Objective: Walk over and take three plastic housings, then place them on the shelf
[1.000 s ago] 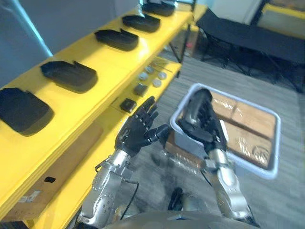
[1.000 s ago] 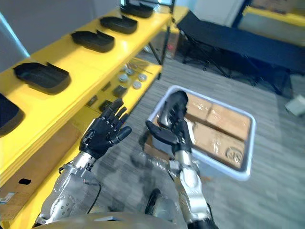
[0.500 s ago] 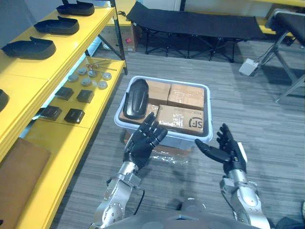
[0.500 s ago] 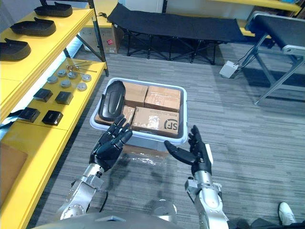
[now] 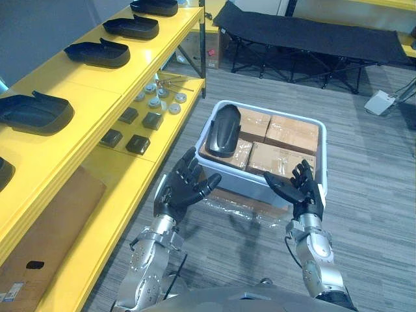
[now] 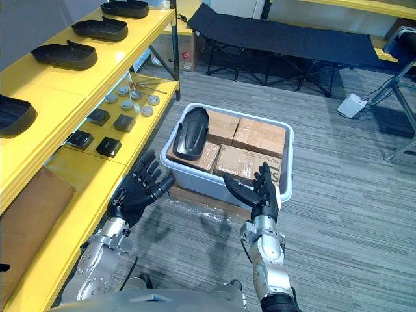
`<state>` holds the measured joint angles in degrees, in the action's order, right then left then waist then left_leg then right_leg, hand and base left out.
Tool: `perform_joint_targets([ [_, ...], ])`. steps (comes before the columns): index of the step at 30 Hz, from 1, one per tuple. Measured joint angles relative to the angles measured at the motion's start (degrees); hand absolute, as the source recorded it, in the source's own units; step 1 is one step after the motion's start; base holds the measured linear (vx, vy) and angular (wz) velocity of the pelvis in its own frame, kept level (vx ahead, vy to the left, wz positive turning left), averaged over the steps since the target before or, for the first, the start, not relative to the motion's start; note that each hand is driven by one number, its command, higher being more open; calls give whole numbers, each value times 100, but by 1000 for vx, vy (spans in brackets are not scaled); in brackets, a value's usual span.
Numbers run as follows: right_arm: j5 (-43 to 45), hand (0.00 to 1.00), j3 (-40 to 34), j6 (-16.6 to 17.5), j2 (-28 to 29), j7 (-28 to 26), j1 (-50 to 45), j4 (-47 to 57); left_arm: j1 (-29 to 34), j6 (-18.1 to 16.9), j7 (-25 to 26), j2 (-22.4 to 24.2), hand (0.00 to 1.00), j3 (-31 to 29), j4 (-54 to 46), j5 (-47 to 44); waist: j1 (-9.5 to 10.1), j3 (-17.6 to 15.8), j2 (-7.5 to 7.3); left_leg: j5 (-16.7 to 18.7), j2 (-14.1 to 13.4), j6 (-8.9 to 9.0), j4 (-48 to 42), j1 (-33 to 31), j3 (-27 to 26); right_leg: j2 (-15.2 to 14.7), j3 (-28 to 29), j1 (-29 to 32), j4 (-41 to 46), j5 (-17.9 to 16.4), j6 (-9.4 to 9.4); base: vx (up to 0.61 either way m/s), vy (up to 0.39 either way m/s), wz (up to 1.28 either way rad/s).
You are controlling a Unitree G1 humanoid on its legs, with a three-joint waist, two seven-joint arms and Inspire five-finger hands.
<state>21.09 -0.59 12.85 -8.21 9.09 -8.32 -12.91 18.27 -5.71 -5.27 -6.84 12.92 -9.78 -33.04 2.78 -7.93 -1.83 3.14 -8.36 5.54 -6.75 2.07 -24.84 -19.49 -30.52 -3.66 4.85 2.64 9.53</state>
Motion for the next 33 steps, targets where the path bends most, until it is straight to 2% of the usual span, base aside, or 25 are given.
perform_joint_targets([
  [5, -20, 100, -260, 0, 0, -73, -314, 16, 15, -3, 16, -32, 100, -176, -3, 14, -1, 6, 47, -103, 79, -46, 117, -45, 228, -92, -147, 6, 207, 18, -21, -3, 19, 23],
  [8, -60, 100, -749, -2, -31, -124, -346, 20, 40, -6, -13, -139, 100, -363, -118, 175, -1, -114, 98, -176, 201, -127, 218, -71, 347, -256, -218, 66, 448, 55, -73, -54, 60, 25],
  [9, -56, 100, -1095, -3, -176, -106, -39, -69, 57, -21, -61, -236, 100, -461, -291, 163, 0, -348, 124, -187, 227, -178, 217, -147, 445, -334, -234, 94, 551, 80, -109, -99, 34, 27],
  [10, -56, 100, -1238, -2, -291, -70, 177, -171, 51, -29, -96, -276, 100, -482, -358, 147, -3, -430, 135, -176, 232, -191, 206, -225, 469, -364, -239, 163, 591, 79, -110, -154, 27, 25],
  [12, -34, 100, -1533, 6, -1008, 203, 1341, -963, -73, -77, -255, -341, 100, -560, -404, -111, 10, -733, 153, -292, 294, -266, 161, -609, 489, -436, -345, 524, 594, 81, -118, -200, -6, 14],
  [13, -26, 100, -1664, 8, -1416, 392, 2071, -1396, -192, -79, -307, -332, 100, -545, -361, -205, 11, -1040, 258, -344, 279, -273, 51, -807, 555, -432, -397, 604, 572, 66, -137, -196, -33, 18],
  [15, -25, 100, -1737, 28, -1839, 644, 2836, -1788, -293, -80, -378, -315, 100, -412, -251, -253, -7, -1311, 477, -395, 205, -284, -138, -1096, 630, -385, -440, 744, 591, 60, -146, -190, -51, 21],
  [17, -30, 100, -1552, 58, -2414, 854, 3911, -2512, -373, -119, -490, -335, 100, 99, -80, -337, 17, -1585, 769, -497, 70, -311, -333, -1447, 667, -259, -468, 991, 654, 60, -202, -160, -59, 9],
  [18, -26, 100, -1391, 59, -2550, 918, 4230, -2827, -398, -142, -523, -340, 100, 331, 23, -372, 41, -1601, 817, -507, 6, -299, -444, -1578, 683, -232, -459, 1100, 733, 38, -238, -74, -63, -1],
  [21, -42, 100, -841, 64, -2820, 1029, 5009, -3680, -680, -162, -630, -325, 100, 1038, 476, -506, 138, -1662, 873, -390, -198, -276, -965, -1952, 746, -210, -374, 1388, 1096, -79, -405, -48, -46, -5],
  [23, -41, 100, -573, 65, -3008, 1030, 5417, -4059, -925, -180, -684, -314, 100, 1225, 683, -514, 206, -1741, 957, -252, -281, -295, -1301, -2154, 792, -220, -300, 1535, 1308, -124, -442, -77, 7, -6],
  [25, -28, 100, -232, 65, -3250, 990, 5854, -4456, -1099, -362, -689, -314, 100, 1318, 880, -586, 324, -1784, 1035, -92, -349, -310, -1654, -2418, 829, -271, -194, 1776, 1541, -242, -438, -122, 24, -9],
  [27, -18, 100, -30, 62, -3455, 956, 6153, -4725, -1263, -516, -672, -294, 100, 1389, 1117, -710, 389, -1906, 1187, 19, -419, -332, -1955, -2660, 961, -312, -200, 1913, 1818, -360, -450, -162, 4, 8],
  [33, 4, 100, 371, 41, -3473, 617, 6584, -4893, -1322, -639, -462, -328, 100, 1740, 1488, -746, 535, -1987, 1285, -27, -409, -377, -2100, -2966, 1075, -464, -140, 2303, 2339, -579, -487, -129, -32, 8],
])
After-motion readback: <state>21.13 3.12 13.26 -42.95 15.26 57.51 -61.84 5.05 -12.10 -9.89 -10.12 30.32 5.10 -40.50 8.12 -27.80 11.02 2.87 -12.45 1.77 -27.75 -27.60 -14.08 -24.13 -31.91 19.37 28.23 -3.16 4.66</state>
